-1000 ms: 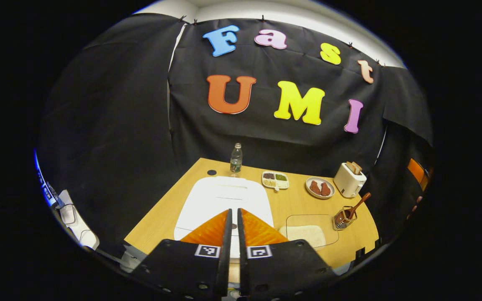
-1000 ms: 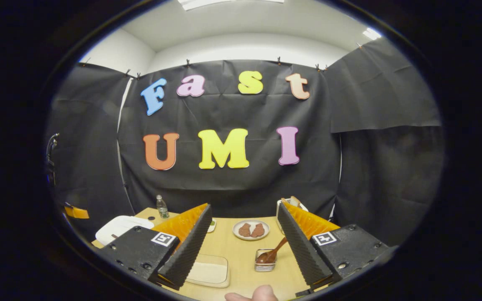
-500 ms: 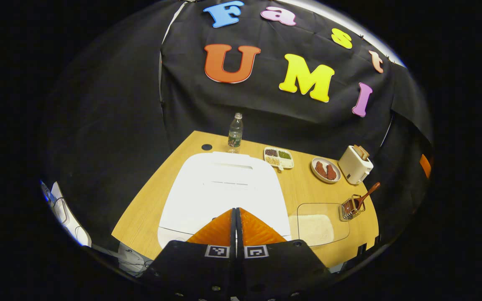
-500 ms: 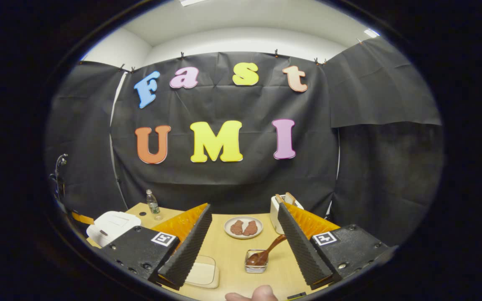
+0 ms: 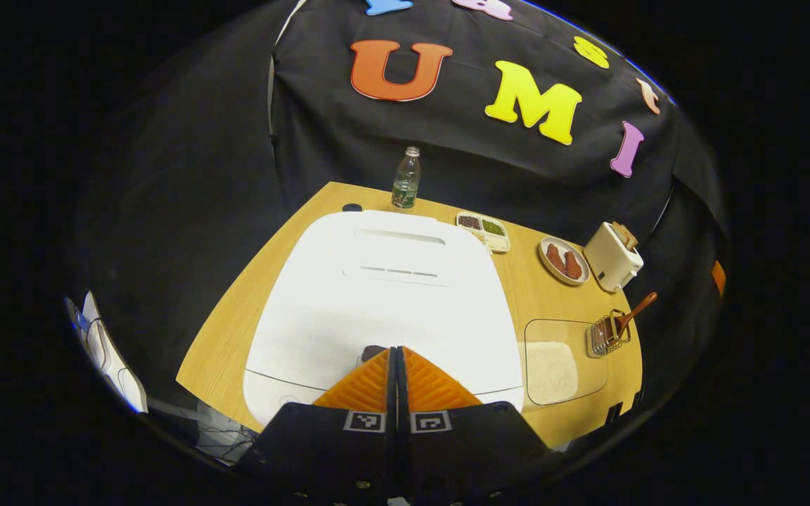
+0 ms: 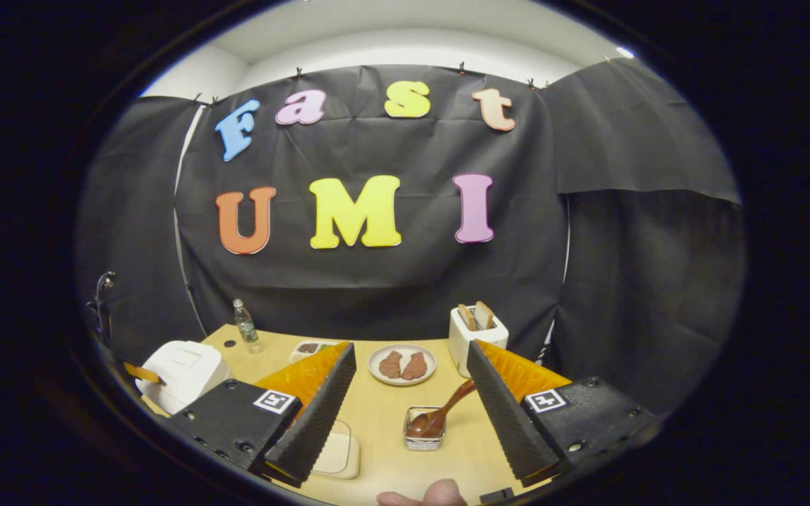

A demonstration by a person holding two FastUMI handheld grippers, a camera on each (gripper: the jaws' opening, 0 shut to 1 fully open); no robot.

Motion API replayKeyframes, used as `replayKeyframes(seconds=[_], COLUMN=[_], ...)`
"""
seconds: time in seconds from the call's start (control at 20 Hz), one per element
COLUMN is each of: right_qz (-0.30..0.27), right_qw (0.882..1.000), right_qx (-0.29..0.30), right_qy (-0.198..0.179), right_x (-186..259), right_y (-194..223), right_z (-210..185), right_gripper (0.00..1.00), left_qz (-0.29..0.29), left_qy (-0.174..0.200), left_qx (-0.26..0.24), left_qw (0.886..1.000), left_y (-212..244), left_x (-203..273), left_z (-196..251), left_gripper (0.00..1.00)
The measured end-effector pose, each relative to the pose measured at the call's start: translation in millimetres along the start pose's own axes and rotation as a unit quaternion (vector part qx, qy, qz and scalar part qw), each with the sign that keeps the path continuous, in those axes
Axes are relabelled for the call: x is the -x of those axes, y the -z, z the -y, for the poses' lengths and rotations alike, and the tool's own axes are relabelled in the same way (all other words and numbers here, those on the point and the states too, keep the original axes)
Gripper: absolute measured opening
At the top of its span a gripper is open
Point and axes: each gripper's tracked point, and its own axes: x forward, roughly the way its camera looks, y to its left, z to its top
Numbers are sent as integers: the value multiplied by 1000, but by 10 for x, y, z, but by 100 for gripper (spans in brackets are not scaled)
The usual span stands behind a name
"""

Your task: Close the left gripper, press the button to open the rice cooker; take a wooden spoon from the chopstick holder with the right hand, scoop a spoonful of rice and pour it into the rice cooker, then put the wooden spoon back into the chopstick holder.

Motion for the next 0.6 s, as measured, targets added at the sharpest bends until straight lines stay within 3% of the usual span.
replayKeyframes(seconds=[0.2, 0.4, 0.5, 0.6], right_qz=[-2, -7, 1, 9], right_qw=[1000, 999, 999, 999], right_qx=[0, 0, -4, -7], right_qy=[-15, -32, -37, -43], right_x=[-20, 1, 43, 83], right_y=[23, 58, 4, -35], right_z=[-152, -271, -303, -321], right_gripper=[99, 99, 100, 100], left_qz=[-23, -32, -42, -15], left_qy=[12, 8, 17, 30], left_qx=[44, 27, 36, 53], left_qw=[999, 999, 998, 998], left_y=[83, 103, 86, 3], left_x=[-36, -50, -37, -46], left_z=[0, -18, -7, 1], left_gripper=[0, 0, 0, 0])
